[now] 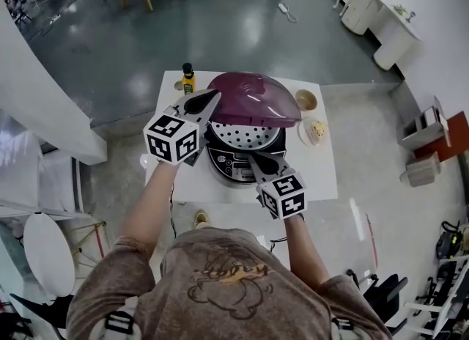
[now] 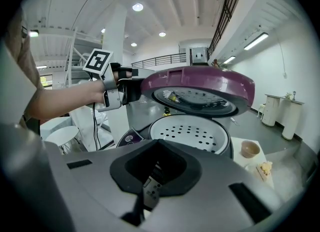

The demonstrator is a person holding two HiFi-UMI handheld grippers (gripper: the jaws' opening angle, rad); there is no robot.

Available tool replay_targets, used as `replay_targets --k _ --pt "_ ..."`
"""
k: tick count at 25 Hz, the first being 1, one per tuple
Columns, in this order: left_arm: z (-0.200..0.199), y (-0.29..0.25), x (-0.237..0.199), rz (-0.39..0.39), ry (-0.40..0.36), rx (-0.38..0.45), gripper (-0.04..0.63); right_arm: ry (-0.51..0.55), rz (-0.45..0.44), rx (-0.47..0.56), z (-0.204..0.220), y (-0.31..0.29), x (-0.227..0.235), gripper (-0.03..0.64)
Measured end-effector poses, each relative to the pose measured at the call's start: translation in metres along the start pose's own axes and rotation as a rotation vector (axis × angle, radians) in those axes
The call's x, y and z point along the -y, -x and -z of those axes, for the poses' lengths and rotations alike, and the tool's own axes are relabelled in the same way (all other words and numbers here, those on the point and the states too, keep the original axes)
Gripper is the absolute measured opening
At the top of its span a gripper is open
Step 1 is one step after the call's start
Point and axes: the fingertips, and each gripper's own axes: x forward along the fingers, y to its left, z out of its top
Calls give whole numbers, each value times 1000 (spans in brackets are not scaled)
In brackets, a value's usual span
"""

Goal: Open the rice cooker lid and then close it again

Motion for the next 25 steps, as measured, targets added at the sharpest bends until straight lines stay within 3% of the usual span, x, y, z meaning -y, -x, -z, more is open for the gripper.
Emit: replay_targets --k 11,25 --pt "-38 -12 -11 46 35 70 20 -46 -8 9 -8 0 4 5" --pt "-76 -36 -23 79 -43 92 20 -48 21 85 -37 -5 8 5"
